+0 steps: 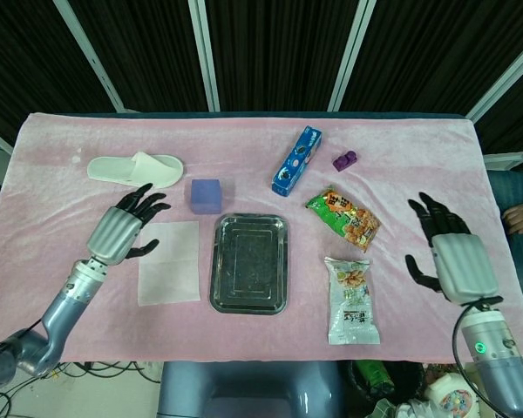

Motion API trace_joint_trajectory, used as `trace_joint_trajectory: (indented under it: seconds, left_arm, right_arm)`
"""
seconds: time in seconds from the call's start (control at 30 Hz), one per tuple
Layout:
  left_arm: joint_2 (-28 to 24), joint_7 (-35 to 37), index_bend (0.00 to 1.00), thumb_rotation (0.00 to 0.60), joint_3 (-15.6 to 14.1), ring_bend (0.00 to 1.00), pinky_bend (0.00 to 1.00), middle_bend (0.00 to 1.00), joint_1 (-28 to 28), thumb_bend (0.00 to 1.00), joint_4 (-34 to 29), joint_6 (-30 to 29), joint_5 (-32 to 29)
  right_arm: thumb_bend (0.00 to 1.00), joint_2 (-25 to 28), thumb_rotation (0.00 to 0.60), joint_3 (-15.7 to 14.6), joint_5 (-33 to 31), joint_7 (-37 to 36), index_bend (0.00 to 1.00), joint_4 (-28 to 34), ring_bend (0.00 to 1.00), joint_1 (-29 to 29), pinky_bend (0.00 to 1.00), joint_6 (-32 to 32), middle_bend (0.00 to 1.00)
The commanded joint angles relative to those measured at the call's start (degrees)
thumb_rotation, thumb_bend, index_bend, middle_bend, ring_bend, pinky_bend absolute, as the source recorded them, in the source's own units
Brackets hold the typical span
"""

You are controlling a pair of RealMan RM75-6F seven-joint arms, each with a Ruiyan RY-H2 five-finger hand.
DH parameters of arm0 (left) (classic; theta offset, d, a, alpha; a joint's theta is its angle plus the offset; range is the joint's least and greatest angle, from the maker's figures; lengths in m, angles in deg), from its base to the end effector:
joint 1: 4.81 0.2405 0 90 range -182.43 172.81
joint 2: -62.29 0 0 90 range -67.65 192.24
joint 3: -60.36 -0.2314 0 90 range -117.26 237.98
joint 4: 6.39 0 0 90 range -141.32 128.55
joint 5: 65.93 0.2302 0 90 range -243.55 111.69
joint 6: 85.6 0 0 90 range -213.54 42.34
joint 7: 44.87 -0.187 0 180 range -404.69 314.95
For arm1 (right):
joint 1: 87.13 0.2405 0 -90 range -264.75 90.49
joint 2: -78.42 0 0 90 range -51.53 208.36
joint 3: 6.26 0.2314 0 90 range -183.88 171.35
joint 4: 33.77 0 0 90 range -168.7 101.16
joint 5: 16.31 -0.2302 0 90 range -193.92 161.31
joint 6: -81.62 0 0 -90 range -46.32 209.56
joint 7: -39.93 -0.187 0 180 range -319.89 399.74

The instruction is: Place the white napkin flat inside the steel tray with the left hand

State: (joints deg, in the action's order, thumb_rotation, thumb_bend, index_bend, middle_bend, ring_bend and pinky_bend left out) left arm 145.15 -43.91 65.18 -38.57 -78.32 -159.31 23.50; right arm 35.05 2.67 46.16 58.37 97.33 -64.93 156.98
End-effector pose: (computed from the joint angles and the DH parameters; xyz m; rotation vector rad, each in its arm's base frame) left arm -0.1788 0.3617 0.0302 -1.7869 -0.6257 -1.1521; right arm -0.1547 -0.2786 0.1599 1.4593 -0.9984 0.9012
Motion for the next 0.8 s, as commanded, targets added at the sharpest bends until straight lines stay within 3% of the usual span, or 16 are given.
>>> trace_joint_trajectory:
  seconds: [0.03, 0.17, 0.27, 0.47, 0.6, 0.7, 0.8]
  left_arm:
    - [-7.67, -8.21, 0.23, 0.6, -1.89, 0.04, 0.22, 0.16, 6.04, 0.24, -8.69, -2.99, -3.48]
    - [-11.25, -8.33, 0.22, 0.6, -4.73, 0.04, 0.22, 0.16, 10.19, 0.24, -11.07, -4.57, -4.12]
    - [-13.14, -6.98, 0.22, 0.6, -6.97, 0.04, 0.22, 0.16, 12.89, 0.24, -11.53, -4.67, -4.29]
    - [-12.8, -5.58, 0.22, 0.6, -7.81, 0.04, 0.2, 0.16, 15.5, 0.24, -10.28, -4.98, -5.56]
    - [-10.6, 0.12, 0.23, 0.6, -8.42, 0.04, 0.18, 0.16, 16.76, 0.24, -7.16, -3.06, -6.23]
    - [-8.15, 2.37, 0.25, 0.6, -9.1, 0.03, 0.18, 0.16, 16.59, 0.24, -3.0, -2.17, -4.15]
    - [-5.5, 4.78, 0.26, 0.6, -9.22, 0.03, 0.18, 0.16, 15.98, 0.24, 1.09, -1.32, -2.51]
  right_arm:
    - [0.35, 2.47, 0.6, -5.83, 7.98, -2.25, 0.0, -0.67, 0.08, -8.64, 0.15, 6.48, 0.0]
    - [0.34, 1.75, 0.6, -10.22, 12.85, -7.02, 0.0, -2.95, 0.08, -15.35, 0.15, 10.8, 0.0]
    - [0.34, -1.27, 0.6, -11.48, 17.09, -10.77, 0.0, -8.07, 0.08, -19.82, 0.15, 16.05, 0.0]
    - [0.34, -6.04, 0.6, -11.25, 20.77, -11.33, 0.0, -14.78, 0.08, -22.69, 0.15, 20.67, 0.0]
    - [0.34, -13.94, 0.6, -10.54, 24.46, -11.96, 0.0, -25.79, 0.08, -24.23, 0.15, 23.97, 0.0]
    - [0.34, -16.76, 0.6, -11.36, 24.66, -13.58, 0.0, -30.99, 0.08, -24.46, 0.15, 21.85, 0.0]
    - [0.34, -17.57, 0.6, -11.01, 23.69, -15.12, 0.0, -32.11, 0.08, -24.35, 0.15, 20.26, 0.0]
